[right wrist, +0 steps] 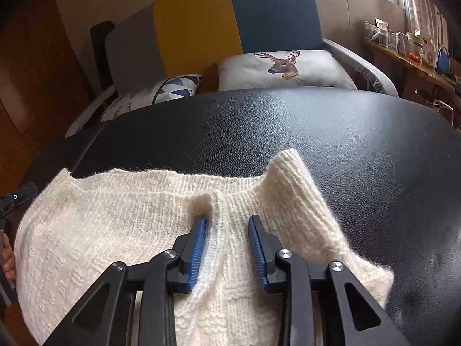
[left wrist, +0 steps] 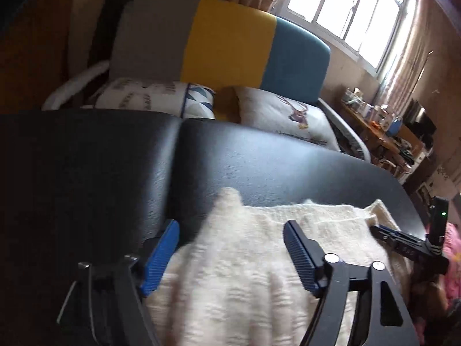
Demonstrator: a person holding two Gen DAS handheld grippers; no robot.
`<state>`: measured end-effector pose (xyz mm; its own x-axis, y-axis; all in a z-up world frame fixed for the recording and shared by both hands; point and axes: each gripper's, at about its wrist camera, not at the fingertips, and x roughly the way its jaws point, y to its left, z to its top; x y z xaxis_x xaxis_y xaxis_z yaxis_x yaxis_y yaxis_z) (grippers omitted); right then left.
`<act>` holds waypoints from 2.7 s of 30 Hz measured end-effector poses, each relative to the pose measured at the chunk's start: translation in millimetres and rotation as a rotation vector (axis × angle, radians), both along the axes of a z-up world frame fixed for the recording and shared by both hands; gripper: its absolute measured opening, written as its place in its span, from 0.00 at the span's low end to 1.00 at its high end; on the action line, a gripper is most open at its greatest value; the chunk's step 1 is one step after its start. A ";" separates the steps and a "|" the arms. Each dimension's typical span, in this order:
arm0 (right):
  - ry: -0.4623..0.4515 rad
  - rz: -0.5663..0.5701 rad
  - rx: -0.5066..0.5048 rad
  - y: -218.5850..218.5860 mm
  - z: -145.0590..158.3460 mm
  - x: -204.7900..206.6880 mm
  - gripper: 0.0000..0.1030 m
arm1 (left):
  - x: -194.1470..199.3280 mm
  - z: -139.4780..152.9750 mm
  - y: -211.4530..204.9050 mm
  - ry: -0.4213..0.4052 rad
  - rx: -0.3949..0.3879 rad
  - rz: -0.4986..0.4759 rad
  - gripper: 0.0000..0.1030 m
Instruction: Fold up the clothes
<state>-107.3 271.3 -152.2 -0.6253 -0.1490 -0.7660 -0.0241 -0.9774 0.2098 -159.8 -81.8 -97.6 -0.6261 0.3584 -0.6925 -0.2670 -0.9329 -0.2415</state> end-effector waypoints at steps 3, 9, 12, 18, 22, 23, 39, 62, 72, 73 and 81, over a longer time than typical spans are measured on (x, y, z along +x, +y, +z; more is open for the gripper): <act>-0.005 0.051 0.011 -10.3 0.9 0.9 0.53 | -5.4 -2.8 -4.0 -0.006 -0.056 -0.039 0.78; -0.046 0.147 0.078 -34.3 -0.9 3.6 0.82 | -7.0 -14.8 27.0 0.049 -0.206 -0.184 0.78; -0.086 0.127 0.082 -37.4 0.4 5.5 0.82 | -8.4 -22.1 40.2 0.037 -0.260 -0.231 0.78; -0.083 0.143 0.014 -28.7 4.3 7.4 0.82 | -19.2 -35.8 27.6 -0.149 -0.167 -0.160 0.76; -0.122 0.141 0.031 -29.2 10.8 0.4 0.82 | -12.4 -26.0 18.4 -0.182 -0.116 -0.110 0.76; -0.139 0.139 0.039 -30.1 13.2 -1.5 0.82 | -9.4 -21.9 17.3 -0.169 -0.119 -0.096 0.76; -0.248 0.384 -0.155 -104.2 30.6 -43.2 0.82 | -23.8 -15.5 20.6 -0.113 -0.159 -0.151 0.94; -0.010 0.244 -0.346 -73.3 6.0 -38.2 0.80 | -28.9 -29.4 -36.9 -0.196 0.084 0.031 0.17; -0.010 0.256 -0.367 -69.9 29.3 -9.0 0.80 | 69.1 -34.5 -104.7 -0.247 0.253 -0.041 0.41; -0.004 0.273 -0.372 -71.7 33.6 -2.7 0.80 | 77.8 -37.7 -104.5 -0.261 0.262 -0.067 0.41; -0.021 0.311 -0.257 -71.3 40.9 42.7 0.80 | 112.0 -51.1 -99.8 -0.297 0.397 -0.140 0.37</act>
